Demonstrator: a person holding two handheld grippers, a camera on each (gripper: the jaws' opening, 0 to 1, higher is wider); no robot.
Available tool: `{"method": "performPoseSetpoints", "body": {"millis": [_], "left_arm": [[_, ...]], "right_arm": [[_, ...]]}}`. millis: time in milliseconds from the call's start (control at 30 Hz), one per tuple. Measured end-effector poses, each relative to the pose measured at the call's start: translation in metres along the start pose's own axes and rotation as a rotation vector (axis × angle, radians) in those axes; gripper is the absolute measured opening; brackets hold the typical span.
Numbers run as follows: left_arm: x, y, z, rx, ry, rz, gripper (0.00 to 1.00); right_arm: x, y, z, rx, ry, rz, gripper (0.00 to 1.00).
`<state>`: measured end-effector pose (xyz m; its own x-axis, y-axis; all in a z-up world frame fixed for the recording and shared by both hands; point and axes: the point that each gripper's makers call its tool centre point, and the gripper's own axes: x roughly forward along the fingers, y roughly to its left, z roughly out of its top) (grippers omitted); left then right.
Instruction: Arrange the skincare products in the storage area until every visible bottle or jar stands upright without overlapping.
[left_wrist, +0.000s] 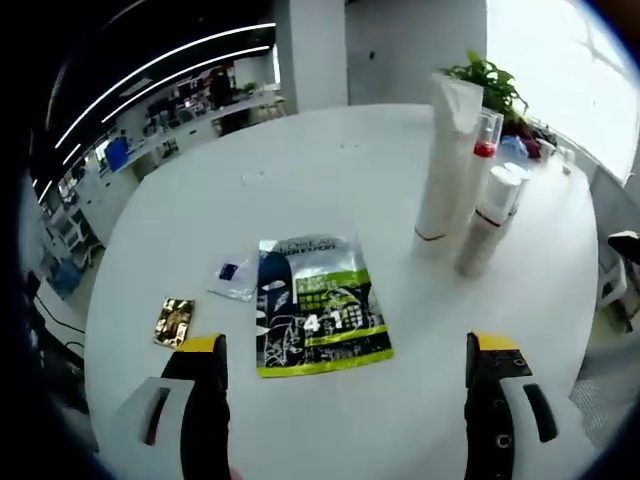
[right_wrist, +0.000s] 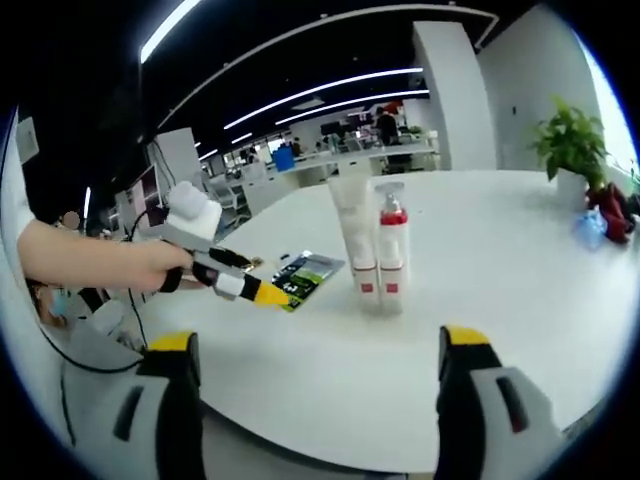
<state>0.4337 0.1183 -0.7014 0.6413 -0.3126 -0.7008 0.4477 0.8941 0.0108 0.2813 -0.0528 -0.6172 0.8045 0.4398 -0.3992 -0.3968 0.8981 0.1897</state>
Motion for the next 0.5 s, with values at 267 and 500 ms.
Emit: {"method": "performPoseSetpoints", "body": {"millis": [267, 500], "left_arm": [[0.023, 0.004, -0.004, -0.053, 0.057, -0.006, 0.97], [0.041, 0.012, -0.005, -0.075, 0.090, 0.020, 0.97]], "right_arm": [[0.001, 0.000, -0.002, 0.000, 0.011, -0.004, 0.98], [0.002, -0.001, -0.004, -0.003, 0.023, -0.006, 0.98]]}}
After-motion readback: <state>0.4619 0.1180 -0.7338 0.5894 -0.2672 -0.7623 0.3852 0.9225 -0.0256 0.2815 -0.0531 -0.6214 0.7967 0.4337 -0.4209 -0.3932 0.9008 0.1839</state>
